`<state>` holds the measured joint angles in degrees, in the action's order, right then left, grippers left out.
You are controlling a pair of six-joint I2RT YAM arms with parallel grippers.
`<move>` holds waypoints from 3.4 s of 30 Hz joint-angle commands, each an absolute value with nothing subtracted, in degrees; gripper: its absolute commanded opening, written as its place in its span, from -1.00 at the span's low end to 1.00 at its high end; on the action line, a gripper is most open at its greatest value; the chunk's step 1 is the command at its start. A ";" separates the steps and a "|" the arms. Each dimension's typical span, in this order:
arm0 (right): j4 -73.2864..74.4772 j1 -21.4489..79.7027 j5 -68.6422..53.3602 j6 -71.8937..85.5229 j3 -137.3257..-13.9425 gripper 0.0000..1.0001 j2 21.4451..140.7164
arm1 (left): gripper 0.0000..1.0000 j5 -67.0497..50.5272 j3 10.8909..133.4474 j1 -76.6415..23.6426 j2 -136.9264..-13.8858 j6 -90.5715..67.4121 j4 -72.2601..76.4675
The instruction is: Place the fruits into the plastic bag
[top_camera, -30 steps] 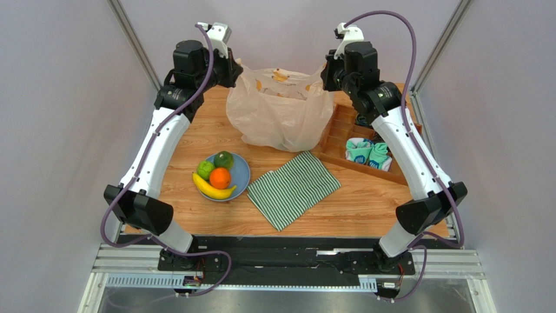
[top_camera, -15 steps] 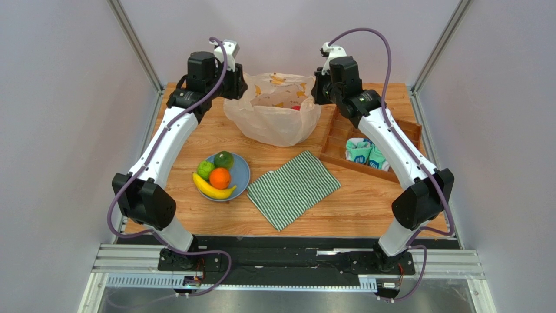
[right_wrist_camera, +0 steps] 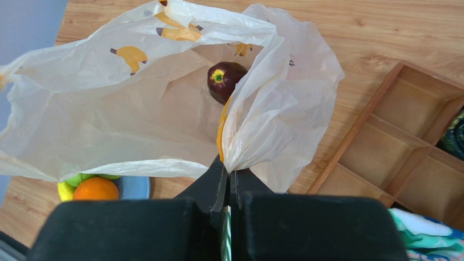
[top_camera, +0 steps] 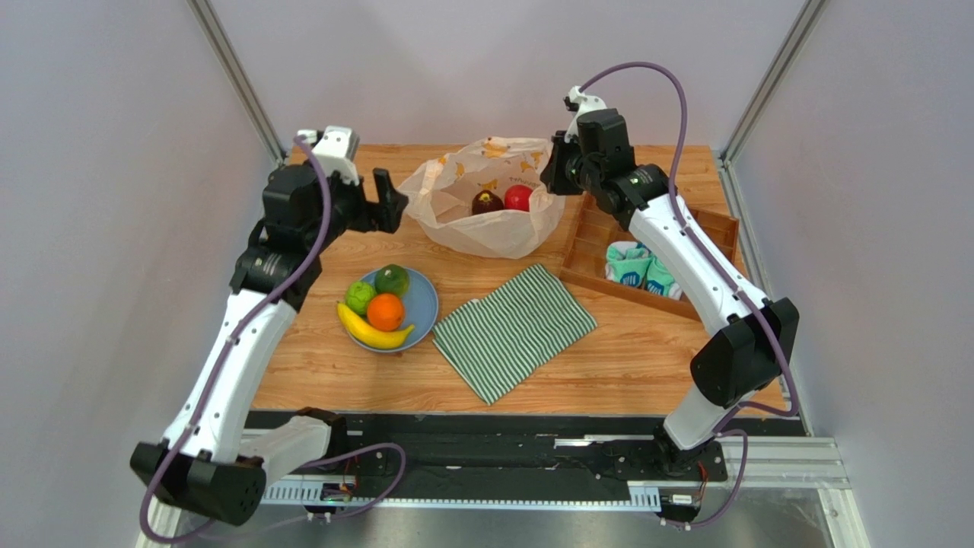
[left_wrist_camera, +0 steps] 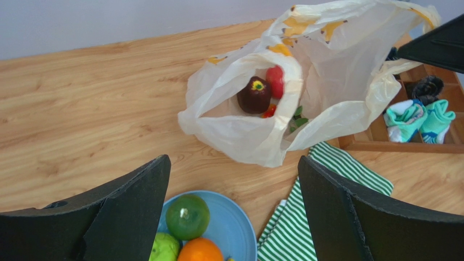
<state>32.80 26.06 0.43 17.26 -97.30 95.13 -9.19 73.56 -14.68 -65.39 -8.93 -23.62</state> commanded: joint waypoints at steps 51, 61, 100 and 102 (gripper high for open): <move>23.82 26.54 -10.63 30.06 -79.80 -1.00 85.34 | 0.68 -2.55 43.15 -10.37 -73.21 -25.66 -25.22; 23.47 26.54 -11.07 30.50 -79.72 -1.00 85.69 | 0.47 -4.04 42.98 -11.07 -74.00 -25.31 -25.05; 23.29 26.54 -10.99 30.68 -78.84 -1.00 84.99 | -0.12 5.10 66.61 -32.77 -49.83 -18.81 -30.95; 23.47 26.63 -10.81 30.67 -78.75 -1.00 84.99 | -0.12 3.27 71.07 -36.73 -52.90 -19.16 -28.41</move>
<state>25.56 26.22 -10.59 30.24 -78.67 86.89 1.93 63.75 -31.24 -49.54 -19.97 -33.67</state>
